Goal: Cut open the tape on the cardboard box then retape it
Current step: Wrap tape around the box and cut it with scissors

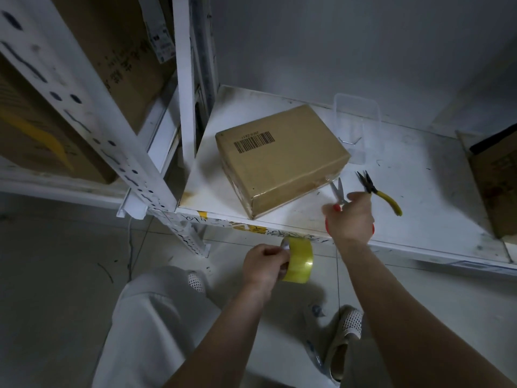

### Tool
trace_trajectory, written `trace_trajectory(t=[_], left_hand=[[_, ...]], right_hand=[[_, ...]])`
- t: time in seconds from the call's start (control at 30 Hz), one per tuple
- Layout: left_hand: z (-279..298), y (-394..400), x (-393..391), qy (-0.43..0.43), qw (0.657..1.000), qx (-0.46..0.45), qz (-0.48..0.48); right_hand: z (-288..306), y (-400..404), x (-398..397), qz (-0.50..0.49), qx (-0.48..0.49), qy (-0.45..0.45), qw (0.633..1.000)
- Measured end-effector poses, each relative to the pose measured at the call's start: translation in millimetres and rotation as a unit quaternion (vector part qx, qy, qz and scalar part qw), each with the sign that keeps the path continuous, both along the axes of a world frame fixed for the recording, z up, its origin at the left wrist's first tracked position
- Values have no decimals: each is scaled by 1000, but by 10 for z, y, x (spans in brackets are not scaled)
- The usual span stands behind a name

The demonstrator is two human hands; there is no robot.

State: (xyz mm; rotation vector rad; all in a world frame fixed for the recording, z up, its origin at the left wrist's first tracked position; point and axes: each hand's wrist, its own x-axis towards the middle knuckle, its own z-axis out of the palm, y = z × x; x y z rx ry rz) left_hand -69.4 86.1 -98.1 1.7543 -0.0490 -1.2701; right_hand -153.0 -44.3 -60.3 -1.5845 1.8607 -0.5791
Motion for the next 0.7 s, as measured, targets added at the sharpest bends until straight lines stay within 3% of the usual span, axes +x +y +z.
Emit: trace_trajectory(t=[0.13,0.23,0.37,0.5,0.7], left_hand=[[64,-11,212,-154,981,28,110],[277,-60,352,-243,966,-41,78],[493,-111,364,-262,962,-71,30],[630,-91,465,-271,956,-77,81],[858,9,674,-187,954,-195,127]], right_hand=[[94,-361,17,20,12,-74,997],[185,-488,78,77,87,-78,990],[390,-400,133,142,44,-73,986],[651,-254,96,77,42,-230,969],[1045,-140,120,37,29,-316,948]])
